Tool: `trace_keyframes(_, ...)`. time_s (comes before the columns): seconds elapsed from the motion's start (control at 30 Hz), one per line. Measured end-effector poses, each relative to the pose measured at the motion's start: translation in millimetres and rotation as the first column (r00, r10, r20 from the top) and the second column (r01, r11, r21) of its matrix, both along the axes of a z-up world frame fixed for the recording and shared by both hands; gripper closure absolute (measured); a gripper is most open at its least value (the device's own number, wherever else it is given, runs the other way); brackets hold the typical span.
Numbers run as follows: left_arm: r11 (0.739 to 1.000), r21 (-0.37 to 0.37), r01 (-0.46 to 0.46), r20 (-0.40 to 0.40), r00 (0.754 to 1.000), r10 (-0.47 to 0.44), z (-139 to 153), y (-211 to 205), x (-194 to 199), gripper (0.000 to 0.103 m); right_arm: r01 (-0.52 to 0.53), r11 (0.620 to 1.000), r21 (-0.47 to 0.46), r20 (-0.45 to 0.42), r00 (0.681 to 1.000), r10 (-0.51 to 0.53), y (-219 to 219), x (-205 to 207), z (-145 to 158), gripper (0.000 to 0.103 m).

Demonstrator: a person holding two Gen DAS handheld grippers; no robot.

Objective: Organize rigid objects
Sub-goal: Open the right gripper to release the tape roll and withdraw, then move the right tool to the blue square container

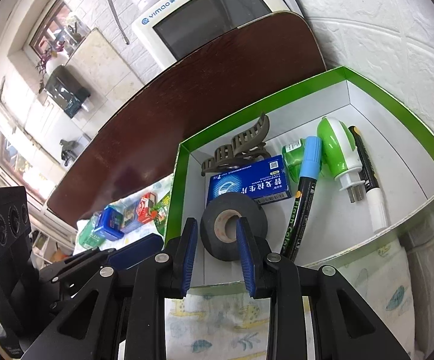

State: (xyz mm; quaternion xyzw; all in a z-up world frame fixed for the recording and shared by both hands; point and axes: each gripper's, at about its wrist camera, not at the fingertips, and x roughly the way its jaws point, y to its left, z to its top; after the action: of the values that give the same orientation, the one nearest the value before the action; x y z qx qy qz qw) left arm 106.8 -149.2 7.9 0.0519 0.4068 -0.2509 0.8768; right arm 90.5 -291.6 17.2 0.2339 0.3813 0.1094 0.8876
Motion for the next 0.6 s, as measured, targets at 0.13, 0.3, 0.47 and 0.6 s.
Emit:
trace_keyframes(0.13,1.0,-0.013,-0.022,0.008,1.0,0.022,2.6,14.3,-3.8,0.075,-0.011,1.0,-0.012,0.003,1.0,0.011,8.6,-3.0,3.8,0.073)
trace_keyframes(0.3,0.997,-0.037,-0.07,0.01,0.997,0.071,3.8,42.2,-6.8,0.075,-0.014,1.0,-0.026,0.012,1.0,0.014,20.4,-5.9,10.4,0.073)
trace_keyframes(0.47,0.989,-0.056,-0.134,0.008,0.991,0.135,3.6,78.6,-7.5,0.075,-0.038,0.998,-0.045,0.02,0.999,0.039,40.8,-7.0,17.1,0.073)
trace_keyframes(0.6,0.977,-0.077,-0.201,-0.004,0.98,0.201,0.3,112.8,-4.6,0.075,-0.08,0.995,-0.066,0.023,0.996,0.081,64.7,-6.6,20.5,0.073)
